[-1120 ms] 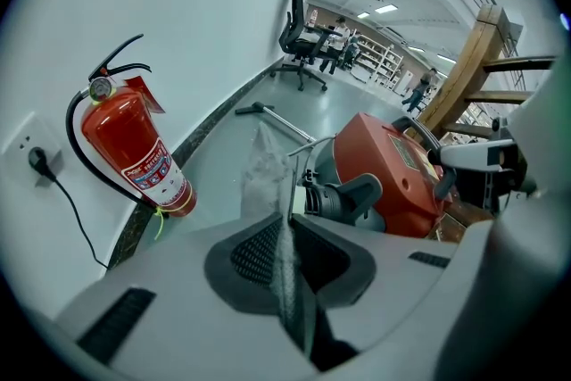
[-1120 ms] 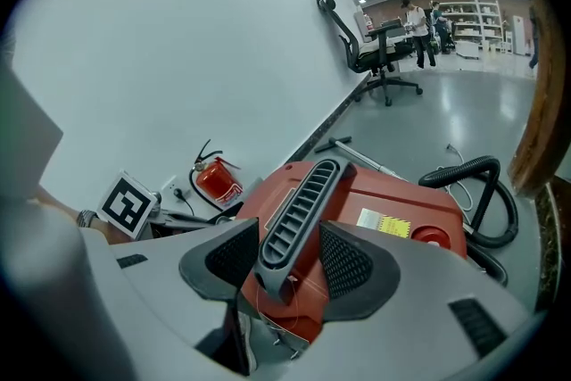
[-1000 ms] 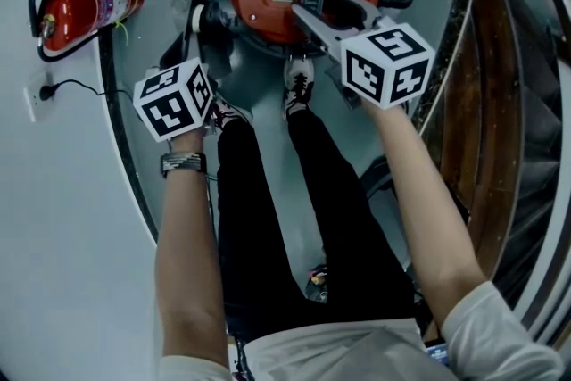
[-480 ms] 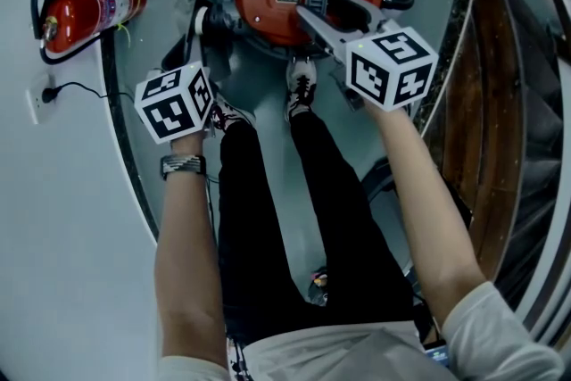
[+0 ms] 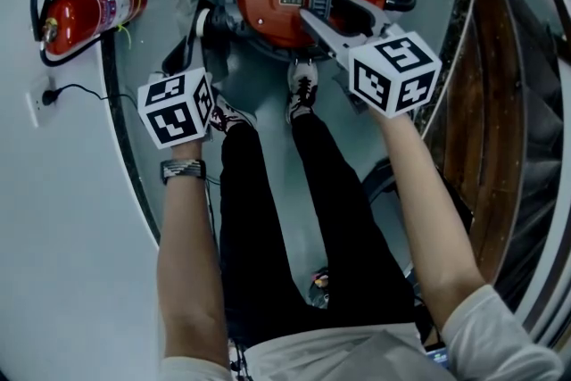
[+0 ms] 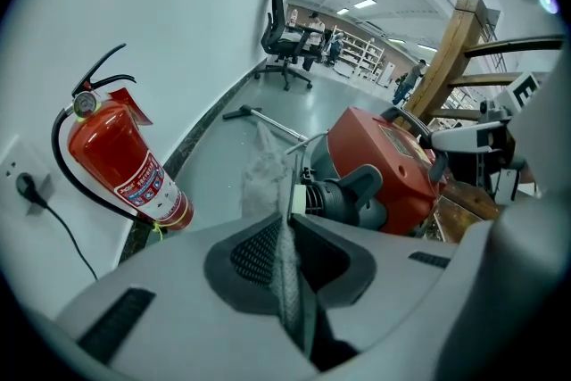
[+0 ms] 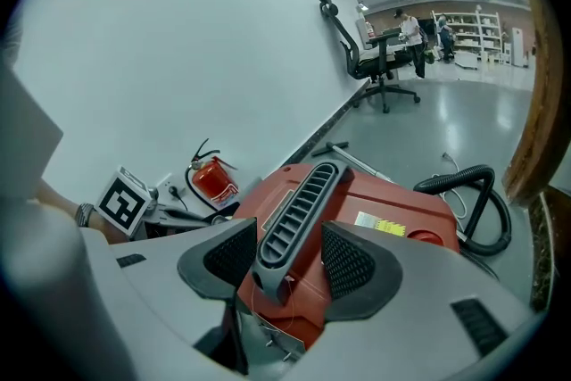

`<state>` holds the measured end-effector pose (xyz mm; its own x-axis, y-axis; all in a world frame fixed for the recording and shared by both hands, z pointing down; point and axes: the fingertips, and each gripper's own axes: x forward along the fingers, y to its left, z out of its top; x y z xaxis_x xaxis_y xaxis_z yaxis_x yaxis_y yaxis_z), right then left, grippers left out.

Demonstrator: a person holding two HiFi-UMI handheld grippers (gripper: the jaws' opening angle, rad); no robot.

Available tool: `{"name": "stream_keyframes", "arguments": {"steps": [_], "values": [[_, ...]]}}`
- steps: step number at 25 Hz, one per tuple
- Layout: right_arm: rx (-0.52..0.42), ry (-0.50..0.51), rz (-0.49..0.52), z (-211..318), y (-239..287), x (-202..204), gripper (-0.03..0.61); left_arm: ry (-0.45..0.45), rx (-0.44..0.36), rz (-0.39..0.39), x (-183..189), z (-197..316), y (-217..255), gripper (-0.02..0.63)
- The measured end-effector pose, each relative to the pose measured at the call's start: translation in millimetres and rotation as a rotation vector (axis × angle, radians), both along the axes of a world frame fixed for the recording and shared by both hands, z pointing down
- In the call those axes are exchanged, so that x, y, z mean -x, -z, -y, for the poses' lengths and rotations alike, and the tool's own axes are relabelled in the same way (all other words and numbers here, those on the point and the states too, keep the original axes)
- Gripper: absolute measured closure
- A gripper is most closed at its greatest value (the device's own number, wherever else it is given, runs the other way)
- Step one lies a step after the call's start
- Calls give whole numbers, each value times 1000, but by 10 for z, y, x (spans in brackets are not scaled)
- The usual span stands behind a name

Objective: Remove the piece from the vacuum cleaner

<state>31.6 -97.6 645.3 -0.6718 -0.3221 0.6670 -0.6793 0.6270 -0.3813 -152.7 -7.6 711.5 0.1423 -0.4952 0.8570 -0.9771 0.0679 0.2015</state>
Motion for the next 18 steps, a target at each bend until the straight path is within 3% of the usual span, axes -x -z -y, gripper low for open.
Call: {"name": "stream_keyframes", "arguments": {"steps": [18], "values": [[-32, 28, -18, -5, 18, 15, 356, -140, -11, 68, 15, 12, 8, 578]]}}
